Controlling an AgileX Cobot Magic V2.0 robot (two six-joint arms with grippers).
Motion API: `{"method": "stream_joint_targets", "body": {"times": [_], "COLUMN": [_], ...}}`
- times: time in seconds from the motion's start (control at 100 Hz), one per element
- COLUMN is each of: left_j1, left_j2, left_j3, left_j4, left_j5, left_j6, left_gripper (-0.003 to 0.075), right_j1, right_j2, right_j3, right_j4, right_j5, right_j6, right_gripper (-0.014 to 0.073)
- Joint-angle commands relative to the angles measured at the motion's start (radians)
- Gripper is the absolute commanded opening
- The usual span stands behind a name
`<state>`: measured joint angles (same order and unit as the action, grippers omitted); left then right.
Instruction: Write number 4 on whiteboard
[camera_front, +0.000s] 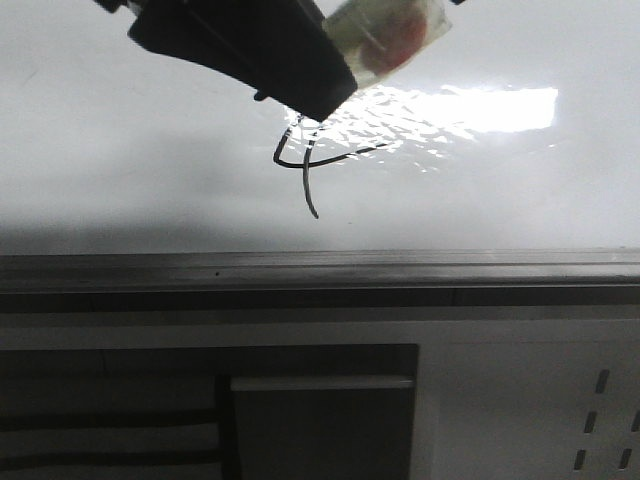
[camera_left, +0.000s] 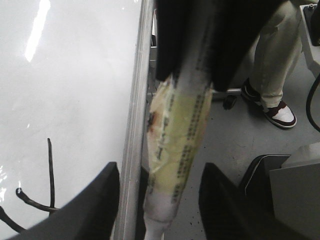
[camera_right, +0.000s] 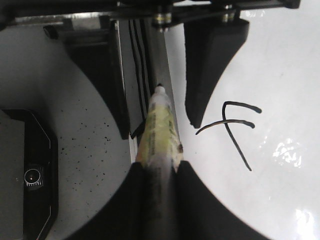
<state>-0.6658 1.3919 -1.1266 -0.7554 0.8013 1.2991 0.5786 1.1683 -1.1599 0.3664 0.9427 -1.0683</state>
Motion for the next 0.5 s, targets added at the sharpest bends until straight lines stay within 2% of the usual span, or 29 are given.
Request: {"method": "stream_joint_targets", "body": {"times": [0.0, 0.12, 0.31, 0.38, 0.49], "left_j1": [-0.007, -0.007, -0.007, -0.007, -0.007], "left_j2": [-0.025, -0.025, -0.025, -0.025, -0.025], "left_j3": [-0.033, -0.033, -0.033, -0.033, -0.033], "left_j4": [-0.038, -0.038, -0.038, -0.038, -0.038], "left_j5": [-0.025, -0.025, -0.026, -0.026, -0.026], "left_j6": [0.000, 0.000, 0.000, 0.000, 0.000], "left_gripper": [0.0249, 0.0124, -0.0001, -0.0020, -0.0020], "right_j1": [0.000, 0.000, 0.000, 0.000, 0.000], "right_j2": [-0.022, -0.020, -0.005, -0.003, -0.003], "right_j3": [-0.034, -0.034, -0.034, -0.034, -0.034], "right_j4": [0.018, 0.025, 0.025, 0.025, 0.025], "right_j5": [-0.034, -0.032, -0.030, -0.030, -0.029], "right_j6": [-0.012, -0.012, -0.012, -0.012, -0.005], "right_gripper": [-0.0036, -0.0036, -0.0020, 0.0041, 0.0236]}}
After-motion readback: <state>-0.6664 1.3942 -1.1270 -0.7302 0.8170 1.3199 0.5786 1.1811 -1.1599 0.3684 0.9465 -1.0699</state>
